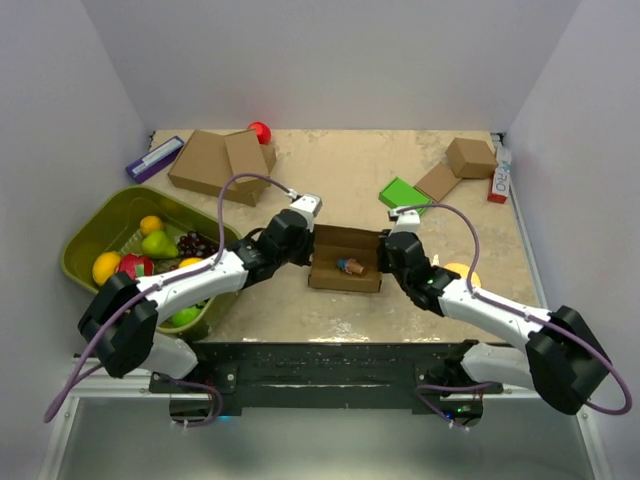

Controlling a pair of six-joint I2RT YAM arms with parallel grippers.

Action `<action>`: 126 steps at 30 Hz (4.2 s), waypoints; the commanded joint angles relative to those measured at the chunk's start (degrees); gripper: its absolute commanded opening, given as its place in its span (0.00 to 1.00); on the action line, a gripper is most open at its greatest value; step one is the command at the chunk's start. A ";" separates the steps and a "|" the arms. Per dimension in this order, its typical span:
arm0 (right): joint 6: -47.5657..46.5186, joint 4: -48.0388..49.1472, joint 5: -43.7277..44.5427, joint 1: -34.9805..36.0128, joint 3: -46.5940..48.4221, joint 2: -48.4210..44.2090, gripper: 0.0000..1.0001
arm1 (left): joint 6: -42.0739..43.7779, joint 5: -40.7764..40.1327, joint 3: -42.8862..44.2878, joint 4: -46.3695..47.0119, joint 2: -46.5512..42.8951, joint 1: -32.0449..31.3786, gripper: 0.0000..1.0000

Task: Fold the paper box

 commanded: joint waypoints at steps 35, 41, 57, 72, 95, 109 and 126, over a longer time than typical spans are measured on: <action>15.18 4.24 17.33 11.72 1.60 7.24 0.30 | 4.88 -15.35 -13.15 17.35 1.36 -2.58 0.00; 18.35 -2.26 16.72 12.61 1.34 0.84 0.59 | 5.23 -17.37 -15.08 18.23 1.45 -3.98 0.00; 13.87 -23.79 6.79 12.70 17.93 -15.36 0.79 | 5.67 -18.25 -16.31 18.67 0.31 -6.27 0.00; 19.48 -8.08 2.65 12.61 18.14 15.06 0.62 | 4.36 -15.45 -17.37 12.00 -9.17 -6.54 0.68; 19.32 -12.28 4.07 11.56 14.52 8.92 0.90 | 3.21 7.39 -2.26 3.72 -8.23 3.12 0.91; 22.13 -0.72 -18.69 -4.88 -1.20 1.17 0.85 | 0.92 21.65 3.11 5.75 -1.98 14.38 1.00; 28.90 15.83 -29.25 -14.81 -13.60 4.78 0.40 | 1.10 22.70 1.62 4.88 -3.30 16.23 1.00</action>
